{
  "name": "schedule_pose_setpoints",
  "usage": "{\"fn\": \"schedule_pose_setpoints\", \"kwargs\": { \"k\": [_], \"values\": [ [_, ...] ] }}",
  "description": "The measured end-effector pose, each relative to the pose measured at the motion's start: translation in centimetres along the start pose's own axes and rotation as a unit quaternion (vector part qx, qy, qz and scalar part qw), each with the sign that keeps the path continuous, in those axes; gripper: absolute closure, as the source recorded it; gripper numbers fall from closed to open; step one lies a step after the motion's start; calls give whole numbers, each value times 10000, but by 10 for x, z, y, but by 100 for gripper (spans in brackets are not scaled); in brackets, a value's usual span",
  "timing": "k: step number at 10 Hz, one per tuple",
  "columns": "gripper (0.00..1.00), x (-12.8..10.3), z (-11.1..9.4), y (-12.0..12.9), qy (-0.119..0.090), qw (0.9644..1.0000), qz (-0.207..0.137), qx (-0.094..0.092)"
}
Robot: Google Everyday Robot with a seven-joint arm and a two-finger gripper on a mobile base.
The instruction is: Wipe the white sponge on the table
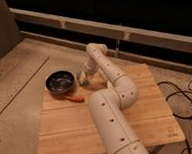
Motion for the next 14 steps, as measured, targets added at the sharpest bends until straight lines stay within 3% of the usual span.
{"fn": "schedule_pose_setpoints", "kwargs": {
  "k": [3, 5, 10, 14],
  "values": [
    [100, -11, -8, 19, -159, 9998, -6, -104],
    [100, -8, -4, 32, -99, 9999, -15, -126],
    [100, 29, -2, 42, 124, 9993, 325, -144],
    [100, 70, 0, 42, 402, 9968, 684, -116]
  ]
}}
